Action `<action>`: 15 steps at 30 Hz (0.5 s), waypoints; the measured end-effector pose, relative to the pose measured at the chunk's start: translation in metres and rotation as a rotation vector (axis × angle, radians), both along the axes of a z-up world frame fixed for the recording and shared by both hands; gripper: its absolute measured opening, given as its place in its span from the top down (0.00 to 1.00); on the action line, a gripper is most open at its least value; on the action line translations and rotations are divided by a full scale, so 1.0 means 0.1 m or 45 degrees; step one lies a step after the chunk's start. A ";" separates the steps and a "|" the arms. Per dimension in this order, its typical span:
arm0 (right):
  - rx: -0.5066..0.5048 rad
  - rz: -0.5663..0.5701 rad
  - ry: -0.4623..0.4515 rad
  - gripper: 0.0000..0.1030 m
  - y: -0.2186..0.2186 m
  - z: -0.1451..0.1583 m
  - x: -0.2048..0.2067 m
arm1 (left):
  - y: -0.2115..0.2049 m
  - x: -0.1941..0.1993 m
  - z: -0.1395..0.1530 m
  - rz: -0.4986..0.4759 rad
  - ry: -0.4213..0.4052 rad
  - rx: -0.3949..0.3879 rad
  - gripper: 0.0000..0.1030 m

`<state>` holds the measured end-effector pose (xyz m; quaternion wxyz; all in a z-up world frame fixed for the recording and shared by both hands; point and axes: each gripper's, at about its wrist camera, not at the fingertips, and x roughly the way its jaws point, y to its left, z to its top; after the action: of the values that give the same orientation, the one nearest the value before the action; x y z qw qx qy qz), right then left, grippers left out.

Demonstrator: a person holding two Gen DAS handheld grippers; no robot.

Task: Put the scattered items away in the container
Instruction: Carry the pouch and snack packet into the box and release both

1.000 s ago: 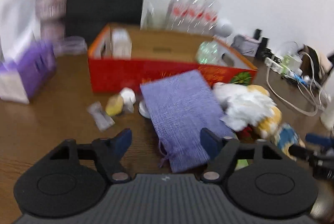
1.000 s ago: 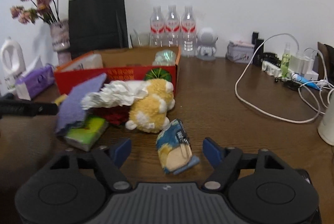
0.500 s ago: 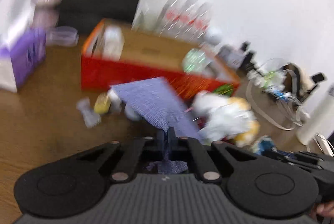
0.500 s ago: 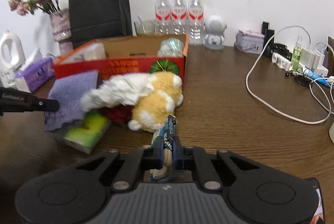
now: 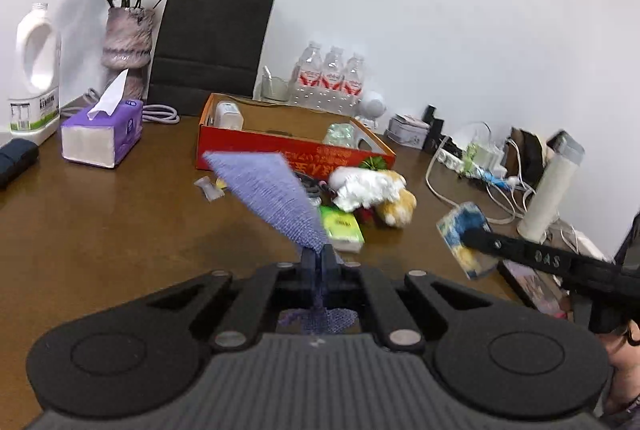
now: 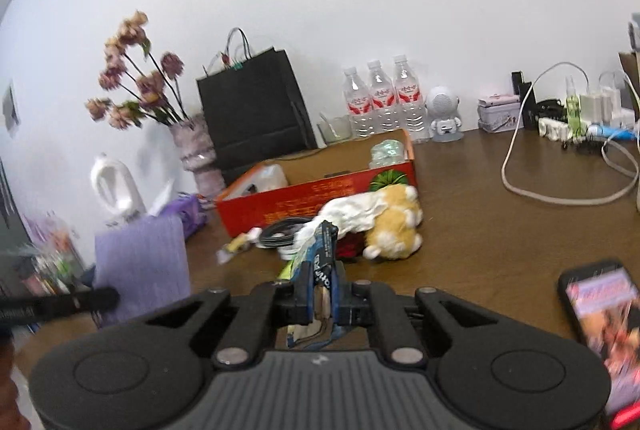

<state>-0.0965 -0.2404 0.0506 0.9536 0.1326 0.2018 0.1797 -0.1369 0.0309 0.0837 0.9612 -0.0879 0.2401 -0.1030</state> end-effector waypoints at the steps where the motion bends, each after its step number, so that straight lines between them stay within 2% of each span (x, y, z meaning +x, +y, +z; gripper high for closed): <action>1: 0.013 0.004 -0.009 0.93 0.03 -0.02 -0.06 | -0.02 -0.06 0.00 -0.014 -0.008 0.015 0.97; 5: 0.008 0.025 -0.040 0.93 0.18 -0.07 -0.25 | -0.07 -0.18 -0.03 -0.055 -0.016 0.045 0.97; 9: -0.011 0.035 -0.052 0.93 0.23 -0.04 -0.25 | -0.07 -0.15 -0.06 -0.096 -0.023 0.026 0.97; 12: 0.007 0.016 -0.032 0.93 0.18 -0.01 -0.10 | -0.07 0.09 -0.01 -0.141 -0.044 0.063 0.97; 15: 0.039 0.017 -0.011 0.93 0.10 0.12 0.27 | -0.03 0.68 0.27 -0.216 -0.117 0.165 0.97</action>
<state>-0.0694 -0.2307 0.0625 0.9512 0.1450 0.1957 0.1896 -0.0691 0.0280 0.1106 0.9627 0.0000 0.2086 -0.1722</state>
